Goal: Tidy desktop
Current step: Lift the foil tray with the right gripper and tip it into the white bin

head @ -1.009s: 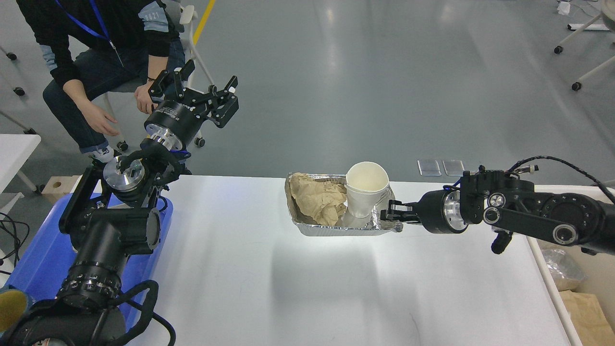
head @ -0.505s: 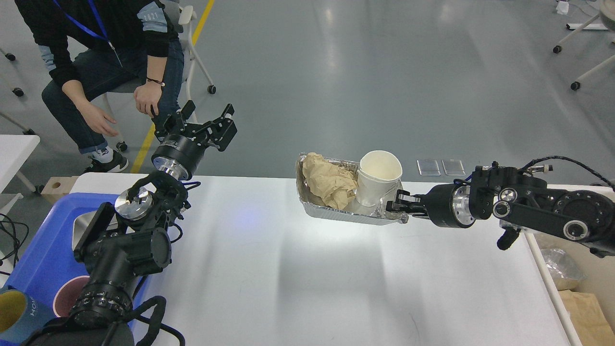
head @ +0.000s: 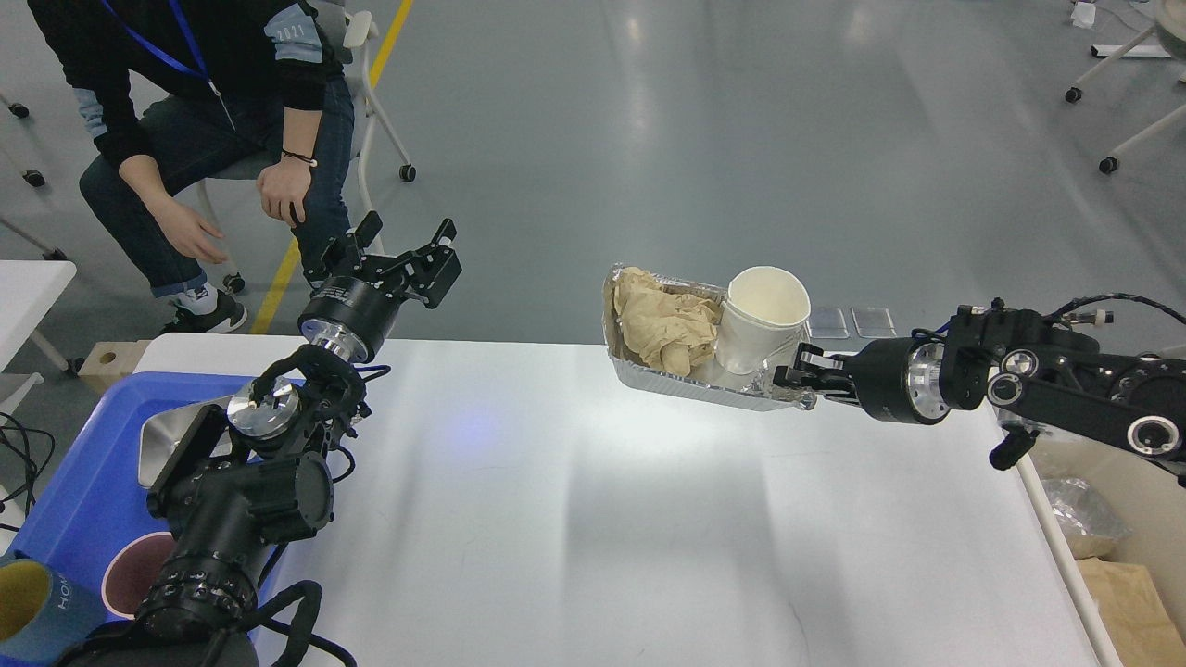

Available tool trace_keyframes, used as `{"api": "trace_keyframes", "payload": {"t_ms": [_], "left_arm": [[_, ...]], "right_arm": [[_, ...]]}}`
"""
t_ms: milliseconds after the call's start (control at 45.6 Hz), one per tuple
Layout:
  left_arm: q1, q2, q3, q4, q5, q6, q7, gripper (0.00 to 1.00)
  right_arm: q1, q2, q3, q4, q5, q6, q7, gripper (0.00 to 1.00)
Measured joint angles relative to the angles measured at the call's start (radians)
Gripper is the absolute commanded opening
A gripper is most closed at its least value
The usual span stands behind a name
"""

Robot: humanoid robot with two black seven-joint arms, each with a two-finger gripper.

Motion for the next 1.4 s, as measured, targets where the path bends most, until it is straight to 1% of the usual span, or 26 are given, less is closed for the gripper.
{"api": "trace_keyframes", "payload": {"t_ms": [241, 592, 834, 1141, 1404], "left_arm": [[-0.011, 0.02, 0.025, -0.004, 0.003, 0.007, 0.002, 0.97], [0.003, 0.159, 0.049, -0.013, 0.005, 0.004, -0.001, 0.97], [0.005, 0.2, 0.049, -0.014, 0.005, 0.004, 0.0, 0.97], [0.005, 0.206, 0.063, -0.012, 0.006, 0.012, 0.0, 0.97], [0.004, 0.206, 0.071, -0.01, 0.006, 0.014, 0.0, 0.97]], "right_arm": [[-0.002, -0.083, 0.032, 0.0, 0.005, -0.001, 0.0, 0.0], [-0.025, -0.173, 0.05, -0.001, 0.025, -0.004, 0.001, 0.0], [-0.04, -0.245, 0.054, -0.006, 0.035, -0.027, 0.002, 0.0], [-0.091, -0.322, 0.053, -0.009, 0.036, -0.104, 0.003, 0.0], [-0.156, -0.369, 0.051, -0.009, 0.061, -0.192, 0.003, 0.0]]}}
